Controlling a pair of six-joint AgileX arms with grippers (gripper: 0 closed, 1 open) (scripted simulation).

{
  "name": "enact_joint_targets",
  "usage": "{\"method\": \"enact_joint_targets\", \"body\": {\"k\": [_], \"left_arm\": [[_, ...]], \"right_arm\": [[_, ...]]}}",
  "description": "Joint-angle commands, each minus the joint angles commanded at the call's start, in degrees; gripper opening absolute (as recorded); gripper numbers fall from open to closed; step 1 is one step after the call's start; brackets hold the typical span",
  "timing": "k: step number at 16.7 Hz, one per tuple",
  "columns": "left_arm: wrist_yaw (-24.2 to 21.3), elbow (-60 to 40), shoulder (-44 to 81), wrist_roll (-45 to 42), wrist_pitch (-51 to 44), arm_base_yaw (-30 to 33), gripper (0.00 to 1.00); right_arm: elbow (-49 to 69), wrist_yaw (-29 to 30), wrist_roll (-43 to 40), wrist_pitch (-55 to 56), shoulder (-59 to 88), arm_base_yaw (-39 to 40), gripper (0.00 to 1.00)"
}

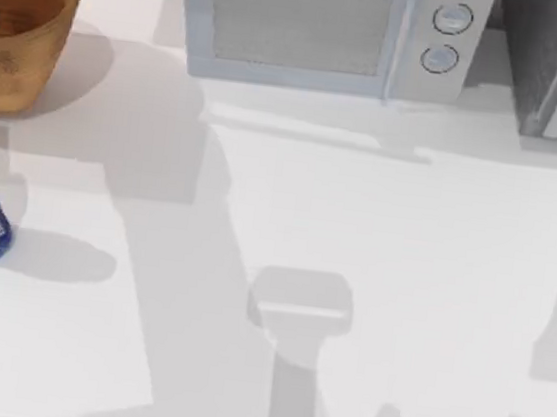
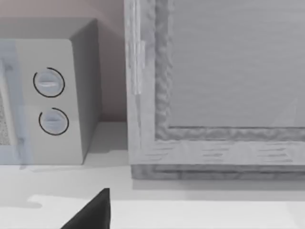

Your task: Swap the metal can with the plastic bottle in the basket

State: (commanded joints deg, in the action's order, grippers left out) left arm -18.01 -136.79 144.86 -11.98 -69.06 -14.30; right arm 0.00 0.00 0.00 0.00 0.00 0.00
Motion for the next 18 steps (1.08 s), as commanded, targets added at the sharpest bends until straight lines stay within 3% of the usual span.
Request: {"method": "enact_joint_targets", "body": {"k": [7, 18], "left_arm": [[0.0, -0.2, -0.2, 0.3, 0.3, 0.6, 1.0], [0.4, 4.0, 4.6, 2.0, 9.2, 2.0, 1.0]], "right_arm": [[0.0, 0.0, 0.0, 0.0, 0.0, 0.0, 1.0], [0.0, 0.0, 0.0, 0.0, 0.0, 0.0, 1.0]]}}
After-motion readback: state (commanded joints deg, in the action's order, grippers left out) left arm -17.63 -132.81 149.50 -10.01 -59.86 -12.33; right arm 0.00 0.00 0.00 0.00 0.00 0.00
